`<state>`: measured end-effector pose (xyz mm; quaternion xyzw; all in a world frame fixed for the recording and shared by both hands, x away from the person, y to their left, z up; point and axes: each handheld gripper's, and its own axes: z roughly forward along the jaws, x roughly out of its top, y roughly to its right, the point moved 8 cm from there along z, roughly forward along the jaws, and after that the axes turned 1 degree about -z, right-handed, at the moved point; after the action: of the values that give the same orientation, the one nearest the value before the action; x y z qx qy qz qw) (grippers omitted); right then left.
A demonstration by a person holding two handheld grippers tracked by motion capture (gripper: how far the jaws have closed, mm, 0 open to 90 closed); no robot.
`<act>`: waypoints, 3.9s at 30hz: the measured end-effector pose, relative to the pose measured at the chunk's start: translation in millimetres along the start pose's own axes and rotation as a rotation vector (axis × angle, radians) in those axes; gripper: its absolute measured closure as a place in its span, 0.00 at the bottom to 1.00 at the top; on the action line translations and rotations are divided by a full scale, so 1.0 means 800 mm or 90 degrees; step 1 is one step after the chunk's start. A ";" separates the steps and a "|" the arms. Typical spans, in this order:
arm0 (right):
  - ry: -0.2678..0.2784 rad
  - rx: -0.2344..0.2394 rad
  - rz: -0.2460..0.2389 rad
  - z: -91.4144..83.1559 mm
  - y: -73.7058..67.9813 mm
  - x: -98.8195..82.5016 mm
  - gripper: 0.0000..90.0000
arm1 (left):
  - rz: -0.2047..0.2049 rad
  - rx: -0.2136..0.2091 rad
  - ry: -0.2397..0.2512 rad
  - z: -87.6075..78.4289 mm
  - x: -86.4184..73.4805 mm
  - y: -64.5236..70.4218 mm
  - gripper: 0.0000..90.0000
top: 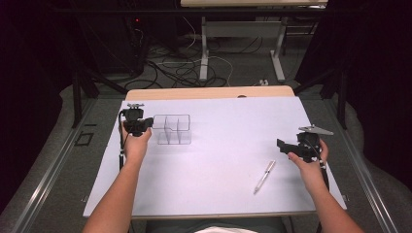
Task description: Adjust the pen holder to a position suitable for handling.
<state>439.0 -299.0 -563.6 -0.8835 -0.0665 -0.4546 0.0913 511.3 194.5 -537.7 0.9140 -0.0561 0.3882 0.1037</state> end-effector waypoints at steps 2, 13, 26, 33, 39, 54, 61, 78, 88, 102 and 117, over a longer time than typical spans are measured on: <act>0.000 0.000 0.000 0.000 0.000 0.000 0.12 | -0.004 -0.004 0.003 0.001 -0.001 0.008 1.00; -0.005 0.004 0.001 0.002 -0.003 -0.001 0.12 | 0.006 -0.042 0.007 0.008 -0.006 0.058 1.00; -0.005 0.005 -0.001 0.001 -0.002 -0.002 0.13 | -0.005 -0.093 0.000 0.012 -0.014 0.111 1.00; -0.006 0.006 -0.004 0.002 -0.002 -0.003 0.13 | 0.004 -0.110 -0.003 0.016 -0.014 0.130 1.00; -0.009 0.007 -0.004 0.003 -0.004 -0.003 0.14 | 0.017 -0.120 -0.008 0.019 -0.014 0.148 1.00; -0.010 0.010 -0.004 0.003 -0.004 -0.005 0.14 | 0.038 -0.137 -0.012 0.025 -0.014 0.174 1.00; -0.011 0.010 -0.006 0.002 -0.003 -0.005 0.15 | 0.043 -0.146 -0.011 0.021 -0.013 0.172 0.97; -0.006 0.021 -0.010 -0.002 -0.007 -0.002 0.17 | 0.083 -0.172 0.001 -0.009 -0.012 0.167 0.81; 0.003 0.057 -0.038 -0.005 -0.027 0.002 0.18 | 0.087 -0.180 0.028 -0.031 -0.015 0.159 0.61; 0.008 0.100 -0.054 -0.008 -0.048 0.002 0.18 | 0.160 -0.182 0.058 -0.053 -0.039 0.142 0.41; -0.017 0.114 -0.080 -0.005 -0.055 -0.005 0.15 | 0.170 -0.201 0.074 -0.068 -0.076 0.126 0.09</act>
<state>424.6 -257.3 -559.8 -0.8720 -0.1632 -0.4396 0.1403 413.0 110.2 -530.1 0.8469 -0.2307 0.4372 0.1961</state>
